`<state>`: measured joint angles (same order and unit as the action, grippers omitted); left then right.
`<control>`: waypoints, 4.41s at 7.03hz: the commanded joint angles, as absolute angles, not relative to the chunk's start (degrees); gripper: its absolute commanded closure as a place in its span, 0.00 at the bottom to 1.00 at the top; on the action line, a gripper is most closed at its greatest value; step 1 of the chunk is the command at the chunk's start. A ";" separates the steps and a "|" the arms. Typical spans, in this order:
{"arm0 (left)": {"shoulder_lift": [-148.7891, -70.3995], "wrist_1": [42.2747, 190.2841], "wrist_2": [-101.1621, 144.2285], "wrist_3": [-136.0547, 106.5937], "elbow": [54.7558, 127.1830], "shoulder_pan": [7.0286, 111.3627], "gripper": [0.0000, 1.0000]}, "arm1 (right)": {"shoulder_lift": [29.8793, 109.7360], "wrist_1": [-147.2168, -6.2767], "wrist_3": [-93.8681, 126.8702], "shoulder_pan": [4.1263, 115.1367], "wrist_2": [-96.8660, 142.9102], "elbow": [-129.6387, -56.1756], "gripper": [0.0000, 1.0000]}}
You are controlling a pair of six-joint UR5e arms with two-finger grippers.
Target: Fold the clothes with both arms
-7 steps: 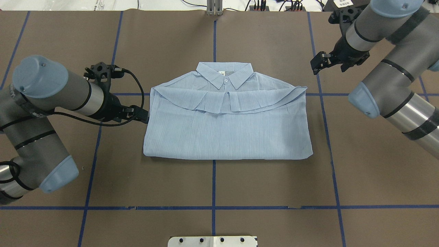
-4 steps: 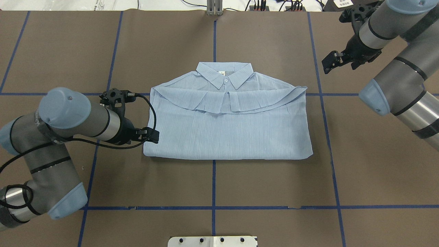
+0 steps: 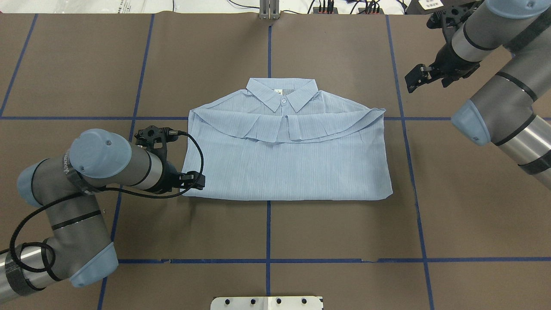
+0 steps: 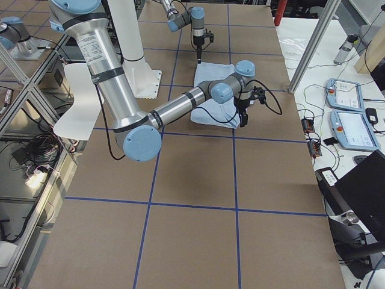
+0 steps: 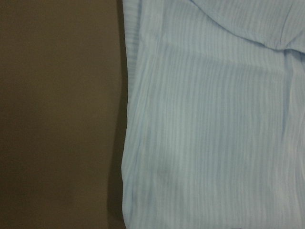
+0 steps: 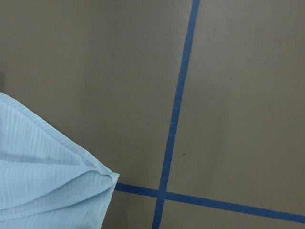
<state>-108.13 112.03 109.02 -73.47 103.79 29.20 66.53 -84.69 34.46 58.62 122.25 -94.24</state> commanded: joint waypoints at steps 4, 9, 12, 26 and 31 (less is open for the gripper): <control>-108.63 112.06 109.07 -73.56 102.22 27.34 0.51 | 67.23 -84.46 34.54 58.62 122.08 -94.48 0.00; -108.46 111.71 108.98 -72.87 103.53 30.04 1.00 | 67.32 -84.46 34.54 58.62 122.08 -94.40 0.00; -105.29 111.36 108.90 -62.01 101.97 38.64 1.00 | 67.24 -84.46 34.98 58.62 122.08 -94.48 0.00; -117.26 122.61 116.98 -37.51 78.46 58.45 0.00 | 41.61 -77.75 79.67 39.04 104.46 -74.86 0.04; -117.16 122.78 116.89 -42.28 79.45 57.48 0.00 | 37.62 -69.08 92.55 33.67 93.96 -64.43 0.12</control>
<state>-117.18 122.78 116.89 -42.13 79.53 57.57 37.73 -69.22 91.72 34.56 95.23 -65.68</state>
